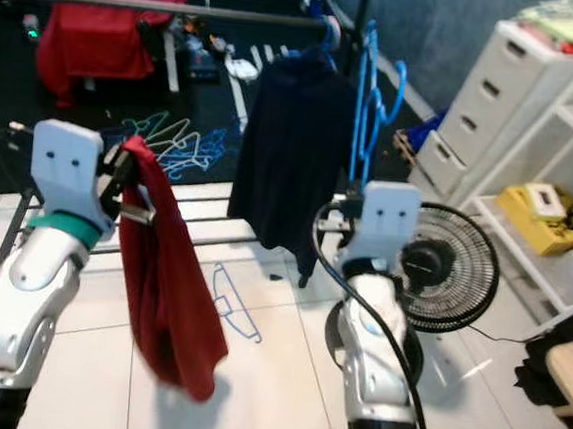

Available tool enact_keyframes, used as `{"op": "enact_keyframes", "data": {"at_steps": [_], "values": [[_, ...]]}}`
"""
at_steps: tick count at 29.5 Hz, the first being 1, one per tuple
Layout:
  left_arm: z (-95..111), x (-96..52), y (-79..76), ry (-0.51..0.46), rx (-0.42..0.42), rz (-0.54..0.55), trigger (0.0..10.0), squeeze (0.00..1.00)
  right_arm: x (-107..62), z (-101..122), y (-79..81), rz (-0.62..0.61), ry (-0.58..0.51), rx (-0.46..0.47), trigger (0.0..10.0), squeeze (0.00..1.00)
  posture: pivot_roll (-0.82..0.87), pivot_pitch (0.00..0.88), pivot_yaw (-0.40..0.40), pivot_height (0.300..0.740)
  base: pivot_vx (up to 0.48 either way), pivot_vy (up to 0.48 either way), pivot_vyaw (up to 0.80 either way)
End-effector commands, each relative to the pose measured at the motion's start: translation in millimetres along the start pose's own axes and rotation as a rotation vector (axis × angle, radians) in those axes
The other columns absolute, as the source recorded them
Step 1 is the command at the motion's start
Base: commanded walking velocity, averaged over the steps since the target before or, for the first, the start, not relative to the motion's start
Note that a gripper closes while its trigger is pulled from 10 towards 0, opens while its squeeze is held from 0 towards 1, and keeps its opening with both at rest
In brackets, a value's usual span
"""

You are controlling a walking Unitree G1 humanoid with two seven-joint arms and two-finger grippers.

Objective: Hang hanger

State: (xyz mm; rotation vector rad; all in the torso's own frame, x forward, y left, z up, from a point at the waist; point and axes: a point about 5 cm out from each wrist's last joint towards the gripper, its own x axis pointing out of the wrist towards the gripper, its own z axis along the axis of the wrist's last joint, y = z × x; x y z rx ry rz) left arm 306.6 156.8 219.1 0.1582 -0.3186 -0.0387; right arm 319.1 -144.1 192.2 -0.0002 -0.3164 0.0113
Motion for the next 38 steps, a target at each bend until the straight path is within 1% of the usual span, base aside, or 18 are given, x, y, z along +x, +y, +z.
{"op": "enact_keyframes", "data": {"at_steps": [1, 7, 14, 26, 38], "values": [[3.5, 1.2, -0.2, -0.009, -0.002, -0.005, 10.0, 0.00, 0.5, 0.0, 1.5, 0.011, -0.003, 0.003, 10.0, 0.00, 0.00, 0.022, 0.044, 0.740, 0.000, 0.000, -0.51], [3.2, 1.2, -2.3, 0.000, -0.008, -0.020, 10.0, 0.00, 1.5, -0.2, 1.4, 0.011, -0.002, 0.009, 10.0, 0.00, 0.00, 0.022, 0.044, 0.740, 0.000, 0.000, -0.70], [3.0, 2.2, -2.6, 0.009, -0.028, -0.018, 10.0, 0.00, 2.7, -0.1, 0.8, 0.009, -0.001, 0.018, 10.0, 0.00, 0.00, 0.019, 0.045, 0.740, 0.000, 0.000, 0.00], [1.3, 2.4, -3.6, 0.035, -0.051, -0.016, 10.0, 0.00, 3.0, -0.6, 0.8, 0.012, 0.000, 0.017, 10.0, 0.00, 0.00, 0.015, 0.045, 0.740, 0.000, 0.000, -0.80], [0.1, 2.6, -1.8, 0.047, -0.033, -0.009, 10.0, 0.00, 3.3, -1.1, 3.2, 0.020, 0.002, 0.023, 10.0, 0.00, 0.00, 0.023, 0.044, 0.740, 0.000, 0.000, -0.80]]}}
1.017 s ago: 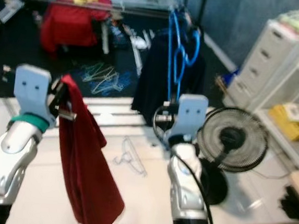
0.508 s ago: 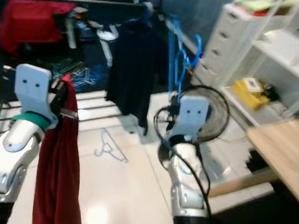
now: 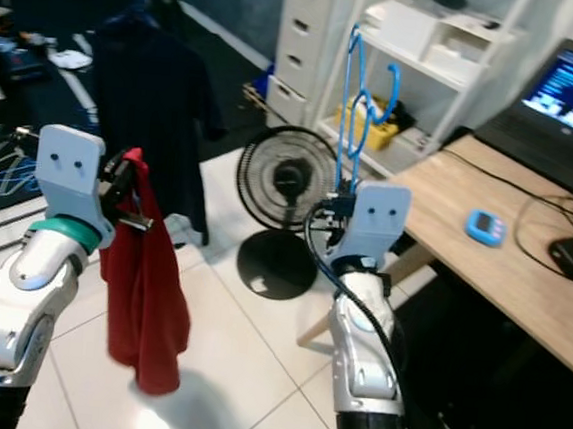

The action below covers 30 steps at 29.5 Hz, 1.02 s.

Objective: Hang hanger

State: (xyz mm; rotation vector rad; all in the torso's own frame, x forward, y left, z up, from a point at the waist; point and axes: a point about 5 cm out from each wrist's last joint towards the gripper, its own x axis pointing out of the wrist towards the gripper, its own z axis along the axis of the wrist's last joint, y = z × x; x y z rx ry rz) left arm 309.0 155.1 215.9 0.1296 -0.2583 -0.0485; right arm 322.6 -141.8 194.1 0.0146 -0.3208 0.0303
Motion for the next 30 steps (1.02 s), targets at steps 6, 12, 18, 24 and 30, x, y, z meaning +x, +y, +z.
{"op": "enact_keyframes", "data": {"at_steps": [6, 12, 18, 24, 30], "values": [[3.2, 0.7, 0.3, -0.004, 0.000, 0.006, 10.0, 0.00, -1.4, -2.5, 0.4, 0.003, 0.011, 0.006, 10.0, 0.00, 0.00, 0.029, 0.041, 0.740, 0.000, 0.000, -0.80], [3.0, 0.0, -0.1, 0.000, -0.002, 0.007, 10.0, 0.00, -1.8, -2.7, -0.1, 0.004, 0.014, 0.005, 10.0, 0.00, 0.00, 0.034, 0.036, 0.740, 0.000, 0.000, -0.80], [1.9, -1.4, -0.9, 0.004, -0.009, 0.009, 10.0, 0.00, -1.6, -2.8, -1.1, 0.008, 0.021, -0.001, 10.0, 0.00, 0.00, 0.039, 0.031, 0.740, 0.000, 0.000, -0.80], [1.6, -1.7, -1.5, 0.005, -0.011, 0.010, 10.0, 0.00, -1.9, -3.1, -0.7, 0.011, 0.023, -0.002, 10.0, 0.00, 0.00, 0.040, 0.029, 0.740, 0.000, 0.000, -0.80], [1.4, -2.5, -1.9, 0.008, -0.014, 0.011, 10.0, 0.00, -2.6, -3.0, -0.9, 0.012, 0.024, -0.004, 10.0, 0.00, 0.00, 0.044, 0.029, 0.740, 0.000, 0.000, -0.80]]}}
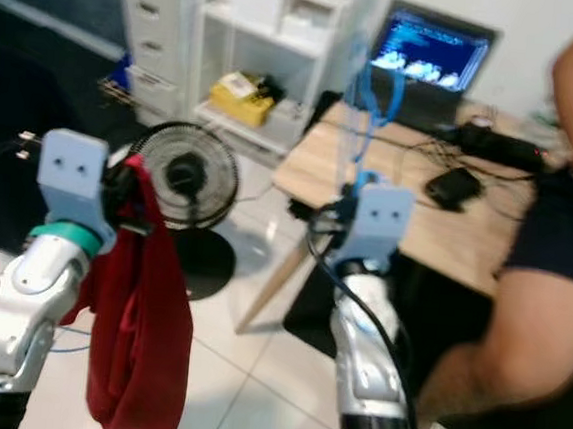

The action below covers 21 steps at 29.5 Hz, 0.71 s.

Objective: Hang hanger

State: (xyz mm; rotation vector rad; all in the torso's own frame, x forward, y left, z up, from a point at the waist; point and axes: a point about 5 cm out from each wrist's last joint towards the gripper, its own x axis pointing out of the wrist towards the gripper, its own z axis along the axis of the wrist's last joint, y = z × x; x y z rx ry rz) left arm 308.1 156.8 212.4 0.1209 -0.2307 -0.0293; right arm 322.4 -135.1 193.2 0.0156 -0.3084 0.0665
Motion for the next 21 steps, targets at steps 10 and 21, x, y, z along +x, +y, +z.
{"op": "enact_keyframes", "data": {"at_steps": [10, 21], "values": [[4.7, -1.1, -3.0, -0.019, -0.007, -0.007, 10.0, 0.00, -2.7, -2.6, -7.0, -0.021, 0.016, -0.009, 10.0, 0.00, 0.00, 0.046, 0.028, 0.740, 0.000, 0.000, -0.80], [4.8, -0.8, -2.8, -0.018, -0.008, -0.008, 10.0, 0.00, -2.9, -2.0, -6.4, -0.022, 0.016, -0.008, 10.0, 0.00, -0.01, 0.047, 0.031, 0.740, 0.000, 0.000, -0.80]]}}
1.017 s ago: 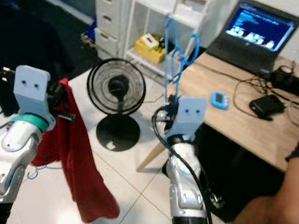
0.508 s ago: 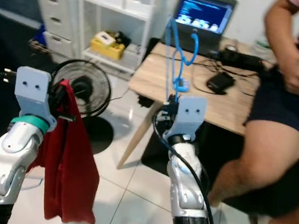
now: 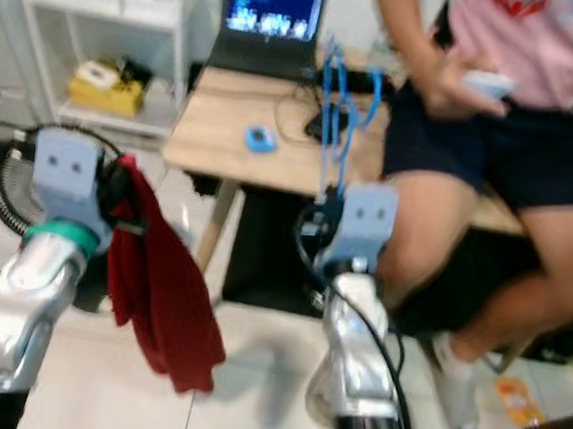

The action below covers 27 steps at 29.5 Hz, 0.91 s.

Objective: Hang hanger

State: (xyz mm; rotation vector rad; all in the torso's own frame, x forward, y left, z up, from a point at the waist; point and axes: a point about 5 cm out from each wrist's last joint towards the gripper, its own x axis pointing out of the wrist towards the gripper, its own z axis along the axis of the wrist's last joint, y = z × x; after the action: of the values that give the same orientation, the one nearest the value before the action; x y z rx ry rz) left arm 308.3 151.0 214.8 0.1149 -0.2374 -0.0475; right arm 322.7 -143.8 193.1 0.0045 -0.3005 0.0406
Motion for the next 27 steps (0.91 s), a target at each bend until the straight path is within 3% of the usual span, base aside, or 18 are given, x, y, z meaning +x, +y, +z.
{"op": "enact_keyframes", "data": {"at_steps": [1, 15, 27], "values": [[1.9, -1.8, 2.6, -0.010, 0.000, 0.008, 10.0, 0.00, -2.8, -2.0, 2.4, 0.003, 0.008, 0.007, 10.0, 0.00, -0.01, 0.047, 0.031, 0.740, 0.000, 0.000, -0.80], [2.0, -1.4, 2.8, -0.009, 0.001, 0.009, 10.0, 0.00, -3.0, -1.2, 4.3, 0.008, 0.007, 0.012, 10.0, 0.00, -0.01, 0.047, 0.032, 0.740, 0.000, 0.000, -0.80], [2.6, -0.4, 3.1, -0.011, 0.007, 0.006, 10.0, 0.00, -8.4, 7.4, 20.6, 0.074, -0.024, 0.024, 10.0, 0.00, -0.01, 0.040, 0.034, 0.740, 0.000, 0.000, -0.80]]}}
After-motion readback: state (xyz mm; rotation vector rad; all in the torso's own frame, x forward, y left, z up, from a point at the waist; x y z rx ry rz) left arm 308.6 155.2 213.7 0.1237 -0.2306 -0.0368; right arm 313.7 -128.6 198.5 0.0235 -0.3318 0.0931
